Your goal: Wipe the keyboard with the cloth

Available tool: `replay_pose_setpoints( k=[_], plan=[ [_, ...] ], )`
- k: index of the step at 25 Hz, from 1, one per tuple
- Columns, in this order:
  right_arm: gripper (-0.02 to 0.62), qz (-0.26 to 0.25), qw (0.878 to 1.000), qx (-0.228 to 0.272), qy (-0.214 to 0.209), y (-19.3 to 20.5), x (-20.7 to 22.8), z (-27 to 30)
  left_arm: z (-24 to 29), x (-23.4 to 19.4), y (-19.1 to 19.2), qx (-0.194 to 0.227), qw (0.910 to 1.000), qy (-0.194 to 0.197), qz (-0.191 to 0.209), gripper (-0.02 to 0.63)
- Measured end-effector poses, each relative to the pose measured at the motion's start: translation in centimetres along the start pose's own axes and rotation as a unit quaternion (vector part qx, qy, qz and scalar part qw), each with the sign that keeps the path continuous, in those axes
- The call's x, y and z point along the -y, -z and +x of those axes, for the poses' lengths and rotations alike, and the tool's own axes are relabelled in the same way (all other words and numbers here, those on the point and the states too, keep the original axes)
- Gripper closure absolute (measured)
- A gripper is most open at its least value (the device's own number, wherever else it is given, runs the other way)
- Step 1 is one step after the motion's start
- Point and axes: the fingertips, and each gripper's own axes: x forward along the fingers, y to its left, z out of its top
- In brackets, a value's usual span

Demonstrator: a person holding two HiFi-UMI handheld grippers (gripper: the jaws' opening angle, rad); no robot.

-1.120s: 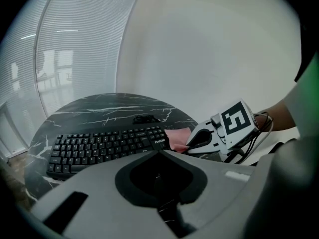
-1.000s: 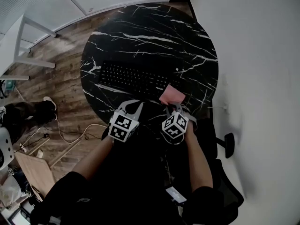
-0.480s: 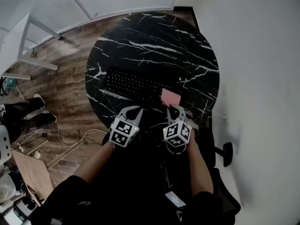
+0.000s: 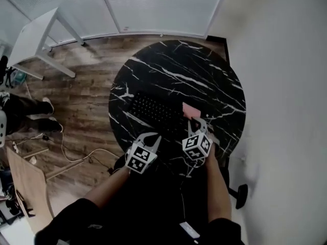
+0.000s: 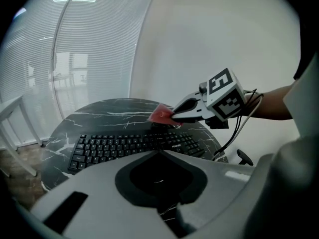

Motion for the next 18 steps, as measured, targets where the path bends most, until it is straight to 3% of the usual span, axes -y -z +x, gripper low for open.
replay_pose_setpoints(
  k=[5,10,18],
  plan=[
    [0.586,-0.013,0.998,-0.053,-0.033,1.6,-2.2,3.2,-1.1,-0.9,-0.1,0.004,0.9998,-0.012,-0.018,0.609],
    [0.586,0.009,0.995,-0.077,-0.063,2.6,-3.3,5.6,-1.0,-1.9,-0.1,0.001,0.9994,-0.018,-0.03,0.609],
    [0.586,0.027,0.994,-0.08,-0.073,2.2,-5.0,5.5,-2.0,-2.3,1.0,-0.015,0.9993,-0.014,-0.03,0.609]
  ],
)
